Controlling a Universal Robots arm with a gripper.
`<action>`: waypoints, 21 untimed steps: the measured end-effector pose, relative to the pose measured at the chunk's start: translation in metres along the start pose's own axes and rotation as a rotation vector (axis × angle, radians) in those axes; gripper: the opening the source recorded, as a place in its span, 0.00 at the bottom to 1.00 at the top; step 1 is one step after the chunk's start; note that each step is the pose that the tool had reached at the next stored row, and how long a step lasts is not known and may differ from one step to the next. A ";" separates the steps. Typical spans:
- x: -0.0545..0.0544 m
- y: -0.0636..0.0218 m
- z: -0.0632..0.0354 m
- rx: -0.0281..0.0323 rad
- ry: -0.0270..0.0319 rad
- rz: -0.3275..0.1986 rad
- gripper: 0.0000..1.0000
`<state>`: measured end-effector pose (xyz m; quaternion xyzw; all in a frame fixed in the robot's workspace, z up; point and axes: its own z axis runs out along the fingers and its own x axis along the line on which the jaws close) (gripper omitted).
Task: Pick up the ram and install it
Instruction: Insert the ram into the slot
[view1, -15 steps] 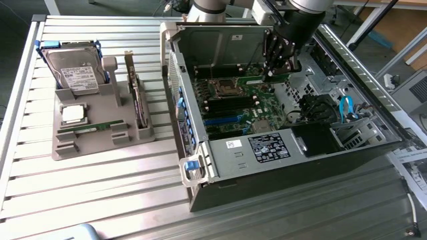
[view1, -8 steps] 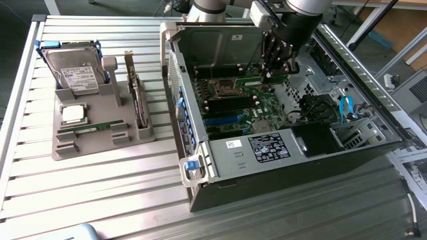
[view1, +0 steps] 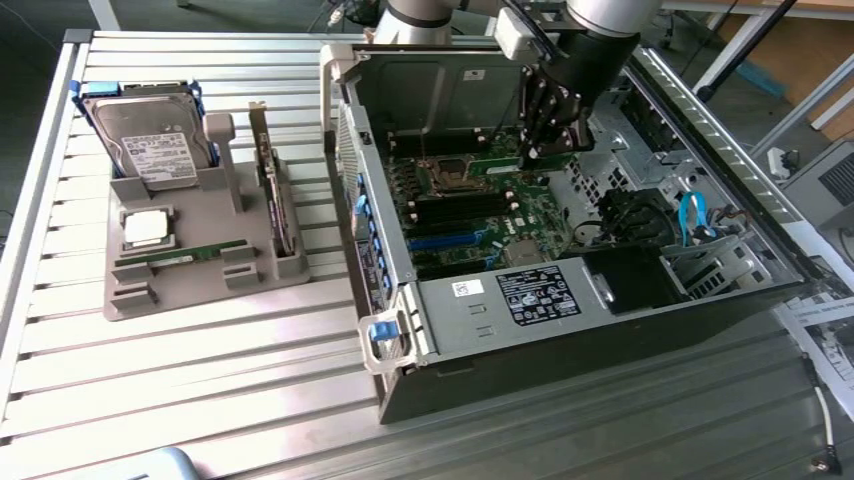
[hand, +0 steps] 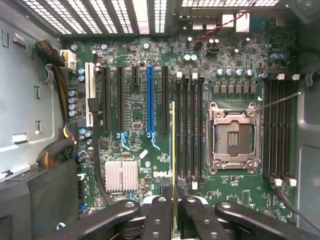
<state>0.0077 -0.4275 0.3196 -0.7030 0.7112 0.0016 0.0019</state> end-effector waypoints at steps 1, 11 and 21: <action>0.000 0.0002 0.0005 0.0000 0.0000 0.000 0.14; 0.000 0.0021 0.0079 0.0000 0.0000 0.000 0.14; 0.000 0.0044 0.0142 0.0000 -0.0001 0.000 0.14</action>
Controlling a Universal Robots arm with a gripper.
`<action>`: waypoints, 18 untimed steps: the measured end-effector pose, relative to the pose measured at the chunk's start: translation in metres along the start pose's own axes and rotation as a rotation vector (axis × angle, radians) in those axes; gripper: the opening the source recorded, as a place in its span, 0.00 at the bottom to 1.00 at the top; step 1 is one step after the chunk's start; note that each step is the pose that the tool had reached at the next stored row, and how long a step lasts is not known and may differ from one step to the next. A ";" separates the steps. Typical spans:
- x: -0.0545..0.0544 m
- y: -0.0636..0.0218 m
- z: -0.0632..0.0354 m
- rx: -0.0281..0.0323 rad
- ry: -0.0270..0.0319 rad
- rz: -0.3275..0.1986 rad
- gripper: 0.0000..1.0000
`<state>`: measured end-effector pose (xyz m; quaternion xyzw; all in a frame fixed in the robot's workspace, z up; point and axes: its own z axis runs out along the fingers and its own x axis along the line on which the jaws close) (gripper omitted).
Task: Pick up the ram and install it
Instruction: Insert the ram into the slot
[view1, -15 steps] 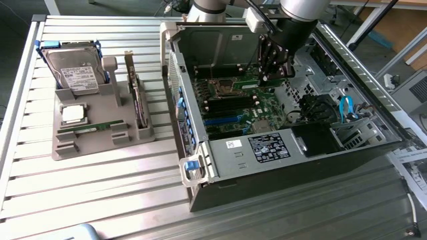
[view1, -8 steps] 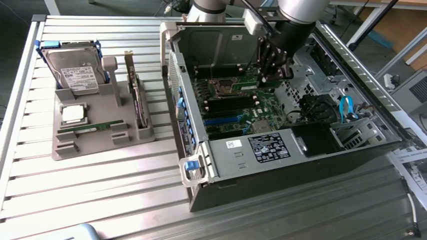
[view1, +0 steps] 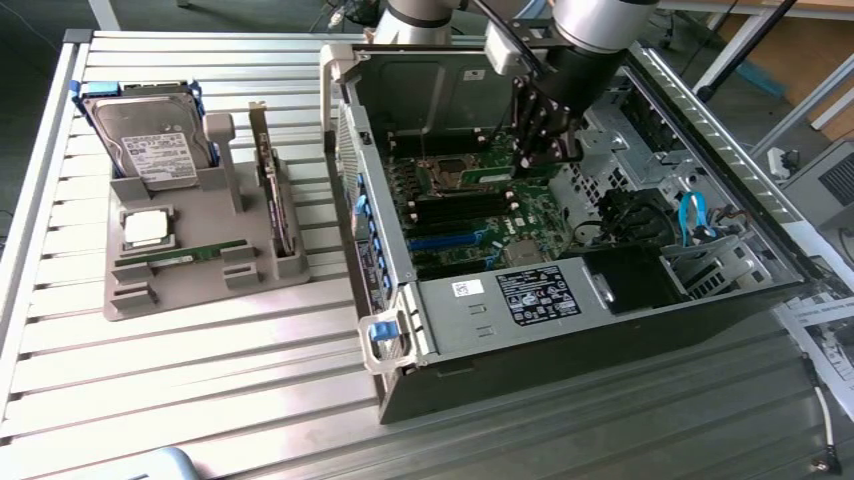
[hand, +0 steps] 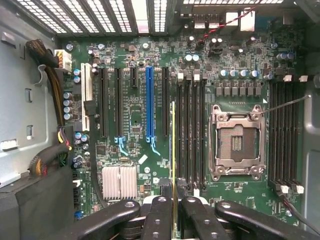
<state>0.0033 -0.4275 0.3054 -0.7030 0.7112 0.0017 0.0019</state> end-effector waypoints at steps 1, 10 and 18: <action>0.000 0.0002 0.0007 0.0000 0.0000 0.000 0.14; 0.000 0.0019 0.0066 0.0000 0.0000 0.000 0.14; 0.000 0.0033 0.0127 0.0000 0.0000 0.000 0.14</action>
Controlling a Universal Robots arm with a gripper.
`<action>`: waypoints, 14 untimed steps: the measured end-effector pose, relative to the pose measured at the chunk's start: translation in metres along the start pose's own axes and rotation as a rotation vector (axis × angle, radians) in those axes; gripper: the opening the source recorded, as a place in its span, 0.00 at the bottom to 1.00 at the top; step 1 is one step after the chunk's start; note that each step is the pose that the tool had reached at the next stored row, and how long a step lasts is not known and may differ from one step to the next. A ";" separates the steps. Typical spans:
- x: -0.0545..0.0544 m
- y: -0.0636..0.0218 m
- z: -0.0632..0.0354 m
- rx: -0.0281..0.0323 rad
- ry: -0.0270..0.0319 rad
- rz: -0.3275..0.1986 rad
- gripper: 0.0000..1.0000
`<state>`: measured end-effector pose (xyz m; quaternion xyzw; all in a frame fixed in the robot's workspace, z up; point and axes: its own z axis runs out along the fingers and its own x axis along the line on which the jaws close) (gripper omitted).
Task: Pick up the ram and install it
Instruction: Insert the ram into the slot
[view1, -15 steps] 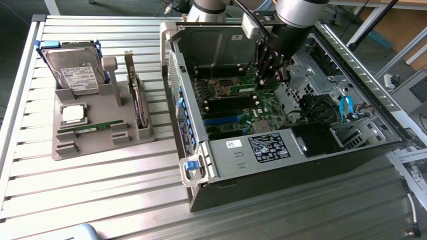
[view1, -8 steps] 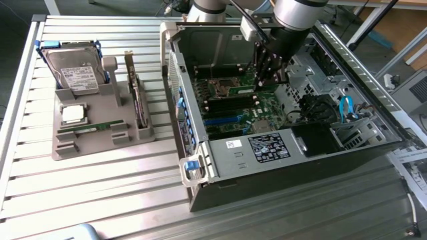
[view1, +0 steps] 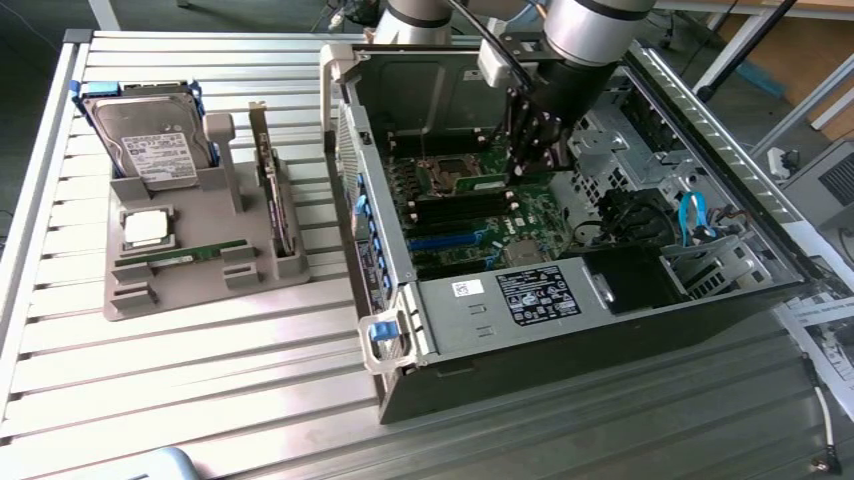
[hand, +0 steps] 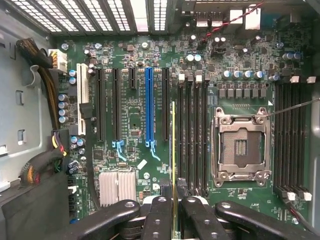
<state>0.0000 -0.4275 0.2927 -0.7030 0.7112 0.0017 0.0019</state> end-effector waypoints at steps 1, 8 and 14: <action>0.000 0.0001 0.0007 0.0000 0.0000 0.000 0.14; 0.000 0.0008 0.0051 -0.0001 0.0001 0.000 0.14; 0.000 0.0010 0.0091 0.0000 0.0000 0.000 0.14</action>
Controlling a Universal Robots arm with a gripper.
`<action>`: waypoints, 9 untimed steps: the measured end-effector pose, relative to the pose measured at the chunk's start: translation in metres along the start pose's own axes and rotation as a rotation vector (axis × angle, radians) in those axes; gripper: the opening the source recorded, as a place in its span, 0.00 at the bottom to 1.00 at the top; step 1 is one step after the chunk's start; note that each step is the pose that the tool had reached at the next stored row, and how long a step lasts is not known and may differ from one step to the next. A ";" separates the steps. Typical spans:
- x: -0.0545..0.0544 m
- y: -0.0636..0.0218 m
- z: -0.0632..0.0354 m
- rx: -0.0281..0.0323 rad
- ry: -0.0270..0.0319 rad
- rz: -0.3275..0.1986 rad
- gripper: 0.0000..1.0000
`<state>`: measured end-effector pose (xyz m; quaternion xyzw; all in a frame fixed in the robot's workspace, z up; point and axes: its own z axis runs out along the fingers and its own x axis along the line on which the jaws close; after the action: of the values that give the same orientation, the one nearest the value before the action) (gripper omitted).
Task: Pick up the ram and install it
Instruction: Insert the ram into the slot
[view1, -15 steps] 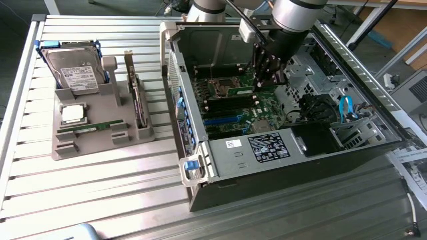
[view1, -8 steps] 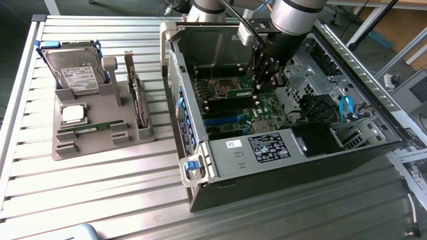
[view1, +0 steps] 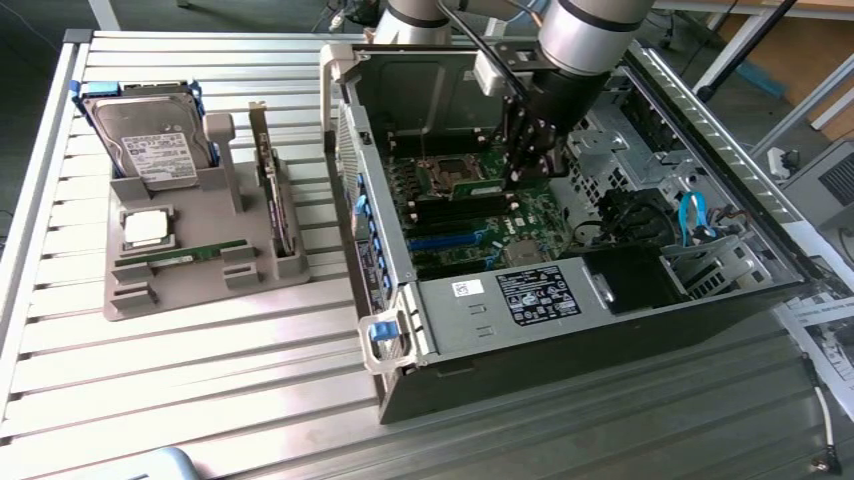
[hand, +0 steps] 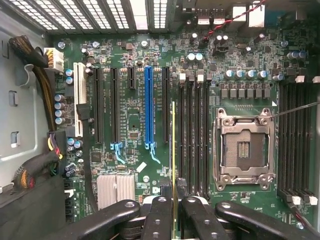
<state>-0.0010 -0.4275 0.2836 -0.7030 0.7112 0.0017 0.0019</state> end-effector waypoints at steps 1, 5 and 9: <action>0.000 0.0001 0.0008 -0.0001 0.0000 0.000 0.14; 0.000 0.0002 0.0037 -0.0001 0.0000 0.000 0.14; 0.000 0.0004 0.0063 0.0000 0.0000 0.000 0.14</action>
<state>-0.0014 -0.4275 0.2773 -0.7030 0.7112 0.0017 0.0019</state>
